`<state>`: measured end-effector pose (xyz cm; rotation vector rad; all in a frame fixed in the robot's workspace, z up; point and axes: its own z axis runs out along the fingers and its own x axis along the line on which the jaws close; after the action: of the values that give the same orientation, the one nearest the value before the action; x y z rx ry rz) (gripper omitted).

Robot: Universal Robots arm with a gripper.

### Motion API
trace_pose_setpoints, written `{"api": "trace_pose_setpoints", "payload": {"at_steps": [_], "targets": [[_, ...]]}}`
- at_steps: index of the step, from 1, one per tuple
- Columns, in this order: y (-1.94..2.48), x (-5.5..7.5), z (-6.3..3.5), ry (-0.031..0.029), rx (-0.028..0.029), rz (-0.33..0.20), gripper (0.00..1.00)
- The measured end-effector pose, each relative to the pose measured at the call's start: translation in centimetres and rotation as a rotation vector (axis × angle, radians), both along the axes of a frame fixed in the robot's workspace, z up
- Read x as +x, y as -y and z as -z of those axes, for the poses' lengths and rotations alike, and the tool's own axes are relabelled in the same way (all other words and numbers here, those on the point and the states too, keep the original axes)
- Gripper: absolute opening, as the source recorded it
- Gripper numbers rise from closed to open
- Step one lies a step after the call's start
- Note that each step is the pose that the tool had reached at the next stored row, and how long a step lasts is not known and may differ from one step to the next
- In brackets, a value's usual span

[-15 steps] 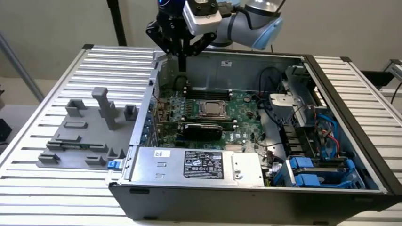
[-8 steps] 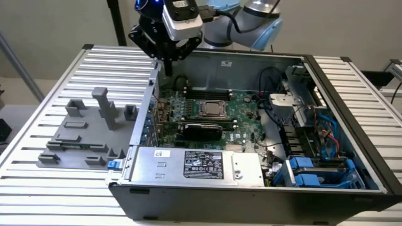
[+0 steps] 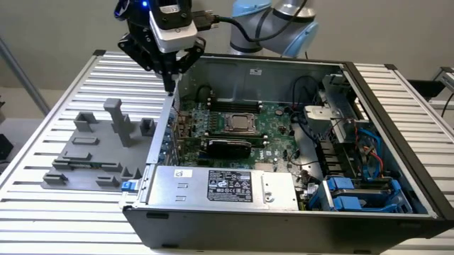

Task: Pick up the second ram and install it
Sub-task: 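Reach for the second ram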

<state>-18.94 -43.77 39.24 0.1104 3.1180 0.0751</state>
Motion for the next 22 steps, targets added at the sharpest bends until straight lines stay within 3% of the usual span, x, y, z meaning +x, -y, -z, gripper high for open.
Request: {"api": "trace_pose_setpoints", "payload": {"at_steps": [6,22], "targets": [[0.52,-2.7,0.18,0.0,-0.0001,0.0,0.11],[0.58,-10.0,1.36,0.0,0.0,0.0,0.11]]}}
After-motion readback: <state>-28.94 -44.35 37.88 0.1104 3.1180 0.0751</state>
